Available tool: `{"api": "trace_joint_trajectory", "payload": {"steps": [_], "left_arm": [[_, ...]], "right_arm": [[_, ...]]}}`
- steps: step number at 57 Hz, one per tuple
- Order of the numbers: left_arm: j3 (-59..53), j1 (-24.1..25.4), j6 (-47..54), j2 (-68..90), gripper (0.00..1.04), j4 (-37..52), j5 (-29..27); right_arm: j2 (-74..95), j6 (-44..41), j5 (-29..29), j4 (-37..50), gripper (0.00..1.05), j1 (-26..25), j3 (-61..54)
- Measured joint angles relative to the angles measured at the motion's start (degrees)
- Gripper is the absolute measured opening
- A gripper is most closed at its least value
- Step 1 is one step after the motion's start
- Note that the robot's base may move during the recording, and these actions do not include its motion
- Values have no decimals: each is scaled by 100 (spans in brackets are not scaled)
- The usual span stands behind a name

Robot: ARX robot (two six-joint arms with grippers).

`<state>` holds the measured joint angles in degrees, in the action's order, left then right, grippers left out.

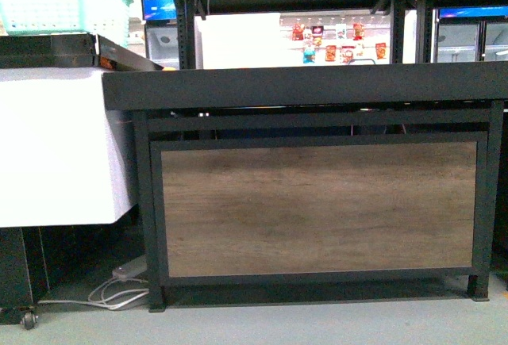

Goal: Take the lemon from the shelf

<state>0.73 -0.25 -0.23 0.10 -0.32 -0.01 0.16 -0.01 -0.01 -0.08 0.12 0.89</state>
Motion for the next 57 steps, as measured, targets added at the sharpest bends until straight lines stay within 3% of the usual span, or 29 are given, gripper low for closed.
{"api": "trace_joint_trajectory", "payload": {"steps": [57], "left_arm": [[0, 0, 0, 0, 97, 0, 0]], "right_arm": [[0, 0, 0, 0, 97, 0, 0]]}}
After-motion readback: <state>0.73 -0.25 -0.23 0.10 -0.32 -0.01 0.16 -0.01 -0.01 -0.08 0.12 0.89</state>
